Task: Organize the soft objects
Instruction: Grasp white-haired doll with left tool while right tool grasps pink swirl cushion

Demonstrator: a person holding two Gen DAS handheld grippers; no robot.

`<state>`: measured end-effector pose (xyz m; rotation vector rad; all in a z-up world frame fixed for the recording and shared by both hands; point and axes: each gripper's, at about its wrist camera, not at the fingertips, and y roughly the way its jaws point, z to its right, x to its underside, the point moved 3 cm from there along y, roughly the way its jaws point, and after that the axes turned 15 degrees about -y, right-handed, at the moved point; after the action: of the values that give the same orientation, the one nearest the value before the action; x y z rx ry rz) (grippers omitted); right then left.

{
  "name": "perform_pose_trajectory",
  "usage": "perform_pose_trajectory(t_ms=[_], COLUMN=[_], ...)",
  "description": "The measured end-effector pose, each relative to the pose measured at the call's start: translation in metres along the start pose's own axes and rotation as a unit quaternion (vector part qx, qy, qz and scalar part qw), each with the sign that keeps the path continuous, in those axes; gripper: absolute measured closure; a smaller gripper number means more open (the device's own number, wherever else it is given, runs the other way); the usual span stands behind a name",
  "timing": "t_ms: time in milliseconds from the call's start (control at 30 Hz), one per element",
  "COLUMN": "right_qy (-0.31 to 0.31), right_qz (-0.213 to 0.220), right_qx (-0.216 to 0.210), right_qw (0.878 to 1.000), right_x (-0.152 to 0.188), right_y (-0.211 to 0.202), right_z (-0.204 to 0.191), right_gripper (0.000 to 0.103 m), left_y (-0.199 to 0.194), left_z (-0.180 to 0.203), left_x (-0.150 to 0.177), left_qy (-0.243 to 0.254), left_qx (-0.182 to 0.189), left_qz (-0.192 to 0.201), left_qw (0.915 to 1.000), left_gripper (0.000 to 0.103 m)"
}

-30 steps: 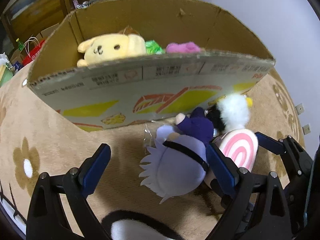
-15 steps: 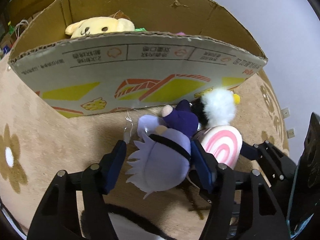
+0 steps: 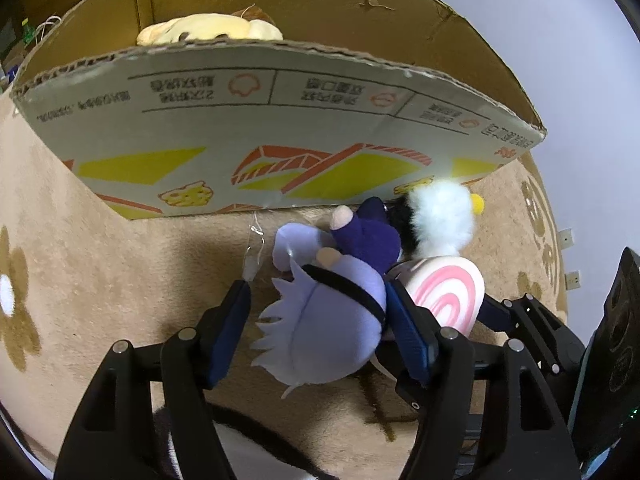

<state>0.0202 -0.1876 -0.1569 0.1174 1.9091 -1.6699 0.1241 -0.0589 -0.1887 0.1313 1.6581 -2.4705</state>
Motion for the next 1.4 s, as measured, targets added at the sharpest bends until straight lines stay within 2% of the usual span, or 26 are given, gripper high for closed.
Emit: perform_pose_trajectory(t_ms=[233, 567, 633, 700, 733, 867, 1033, 1133, 1400], right_qy=[-0.007, 0.002, 0.001, 0.0, 0.0, 0.002, -0.001, 0.0, 0.023], right_qz=[0.003, -0.001, -0.001, -0.001, -0.001, 0.002, 0.003, 0.008, 0.021], right_qx=[0.004, 0.003, 0.004, 0.004, 0.003, 0.001, 0.0, 0.006, 0.025], right_qw=[1.0, 1.0, 1.0, 1.0, 1.0, 1.0, 1.0, 1.0, 0.999], right_x=[0.001, 0.002, 0.002, 0.002, 0.002, 0.002, 0.001, 0.002, 0.007], right_y=[-0.005, -0.004, -0.003, -0.003, -0.003, -0.006, -0.009, -0.015, -0.028], right_z=[-0.003, -0.001, -0.001, -0.002, -0.002, -0.001, 0.0, 0.002, 0.014], right_gripper=[0.037, 0.037, 0.037, 0.039, 0.041, 0.046, 0.06, 0.064, 0.064], left_y=[-0.007, 0.0, 0.002, 0.004, 0.004, 0.003, 0.0, -0.005, -0.023], left_z=[-0.008, 0.0, 0.002, 0.004, 0.005, 0.007, 0.012, 0.013, 0.011], left_x=[-0.006, -0.002, 0.0, 0.001, 0.001, 0.003, 0.008, 0.011, 0.02], left_qy=[-0.016, -0.001, 0.0, 0.003, 0.004, 0.011, 0.027, 0.035, 0.046], left_qx=[0.009, 0.003, 0.005, 0.013, 0.013, 0.011, -0.004, -0.012, -0.049], left_qz=[-0.005, -0.016, -0.018, -0.021, -0.02, -0.011, 0.003, 0.012, 0.052], left_qw=[0.9998, 0.9999, 0.9998, 0.9997, 0.9997, 0.9998, 0.9996, 0.9992, 0.9963], left_gripper=[0.035, 0.035, 0.037, 0.046, 0.047, 0.05, 0.051, 0.051, 0.051])
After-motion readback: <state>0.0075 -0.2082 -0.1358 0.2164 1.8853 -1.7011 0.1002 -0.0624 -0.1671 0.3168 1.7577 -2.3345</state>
